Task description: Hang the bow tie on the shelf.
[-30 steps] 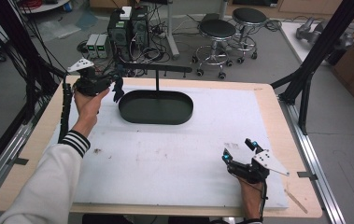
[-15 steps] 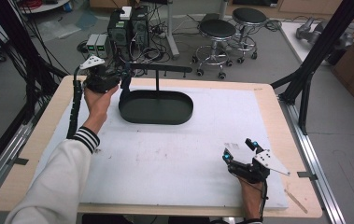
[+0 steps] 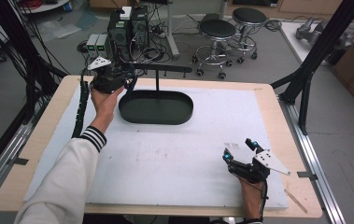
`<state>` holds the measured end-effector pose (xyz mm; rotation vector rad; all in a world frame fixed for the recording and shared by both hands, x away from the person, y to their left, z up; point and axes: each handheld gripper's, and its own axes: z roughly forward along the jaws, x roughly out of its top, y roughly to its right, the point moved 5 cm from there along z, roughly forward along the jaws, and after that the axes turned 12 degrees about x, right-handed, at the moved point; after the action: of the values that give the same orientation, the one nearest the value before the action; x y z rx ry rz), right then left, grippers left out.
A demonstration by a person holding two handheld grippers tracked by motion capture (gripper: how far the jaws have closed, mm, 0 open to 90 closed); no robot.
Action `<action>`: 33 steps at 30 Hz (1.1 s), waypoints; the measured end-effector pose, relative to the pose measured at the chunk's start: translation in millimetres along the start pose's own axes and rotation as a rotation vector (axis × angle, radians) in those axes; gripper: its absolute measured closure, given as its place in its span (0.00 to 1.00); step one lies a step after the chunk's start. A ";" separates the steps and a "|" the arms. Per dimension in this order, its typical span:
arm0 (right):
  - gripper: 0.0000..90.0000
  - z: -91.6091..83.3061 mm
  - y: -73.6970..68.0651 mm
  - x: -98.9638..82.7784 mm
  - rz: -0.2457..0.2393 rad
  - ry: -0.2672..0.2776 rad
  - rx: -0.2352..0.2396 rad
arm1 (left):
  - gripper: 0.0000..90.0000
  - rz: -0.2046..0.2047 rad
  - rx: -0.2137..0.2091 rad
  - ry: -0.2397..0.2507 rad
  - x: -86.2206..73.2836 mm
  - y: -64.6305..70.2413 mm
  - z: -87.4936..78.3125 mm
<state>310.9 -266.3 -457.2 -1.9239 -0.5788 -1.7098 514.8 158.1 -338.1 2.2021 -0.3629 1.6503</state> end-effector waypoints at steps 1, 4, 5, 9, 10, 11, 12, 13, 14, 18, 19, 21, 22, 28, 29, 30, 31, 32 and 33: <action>0.07 0.0 0.0 -0.1 0.002 0.000 0.000 | 0.98 0.003 -0.001 -0.003 -0.7 1.3 0.6; 0.07 -0.1 0.0 0.0 0.006 0.001 0.000 | 0.98 0.008 -0.004 -0.001 -1.9 4.8 2.5; 0.07 -0.1 -0.1 0.1 0.007 0.001 0.001 | 0.98 0.009 -0.002 -0.009 -3.7 5.6 4.4; 0.07 -0.1 -0.1 0.0 0.006 0.001 0.002 | 0.98 0.012 0.001 -0.020 -7.3 5.5 7.6; 0.07 -0.1 -0.1 0.0 0.008 0.002 0.003 | 0.98 0.011 0.001 -0.024 -8.2 6.3 8.6; 0.07 -0.3 0.4 0.0 0.006 0.002 0.001 | 0.98 0.015 0.001 -0.027 -9.0 7.1 9.4; 0.07 -0.3 0.3 0.0 0.009 0.002 0.002 | 0.98 0.015 0.001 -0.027 -9.0 7.1 9.4; 0.07 -0.4 0.4 0.0 0.009 0.002 0.002 | 0.98 0.020 0.002 -0.031 -10.3 8.0 10.4; 0.07 -0.3 0.4 0.1 0.010 0.003 0.001 | 0.98 0.024 0.003 -0.045 -13.3 8.9 12.5; 0.07 -0.4 0.4 0.0 0.006 0.002 0.001 | 0.98 0.005 0.010 -0.058 -23.3 8.6 16.1; 0.07 -0.4 0.4 0.0 0.006 0.002 0.001 | 0.98 0.005 0.010 -0.058 -23.3 8.6 16.1; 0.07 -0.4 0.2 0.0 0.008 0.002 0.002 | 0.98 -0.015 0.024 -0.073 -33.2 3.2 17.3; 0.07 -0.5 0.3 0.0 0.009 0.002 0.002 | 0.98 -0.016 0.025 -0.078 -34.9 1.9 17.3; 0.07 -0.4 0.3 0.0 0.011 0.003 0.002 | 0.98 -0.013 0.042 -0.081 -38.4 -3.0 17.4; 0.07 -0.5 0.3 -0.1 0.010 0.002 0.001 | 0.98 -0.019 0.050 -0.077 -38.1 -4.6 17.7; 0.07 -0.5 0.3 0.0 0.009 0.002 0.002 | 0.98 -0.019 0.050 -0.077 -38.1 -4.6 17.7; 0.07 -0.5 0.3 0.0 0.009 0.002 0.001 | 0.98 -0.016 0.059 -0.077 -38.6 -6.4 18.3; 0.07 -0.4 0.3 -0.1 0.008 0.003 0.001 | 0.97 -0.017 0.063 -0.077 -38.9 -7.5 18.7; 0.07 -0.5 0.4 0.0 0.006 0.003 0.001 | 0.97 -0.017 0.063 -0.077 -38.9 -7.5 18.7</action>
<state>310.8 -266.9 -457.1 -1.9204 -0.5722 -1.7085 523.0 156.2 -381.1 2.3127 -0.3158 1.5924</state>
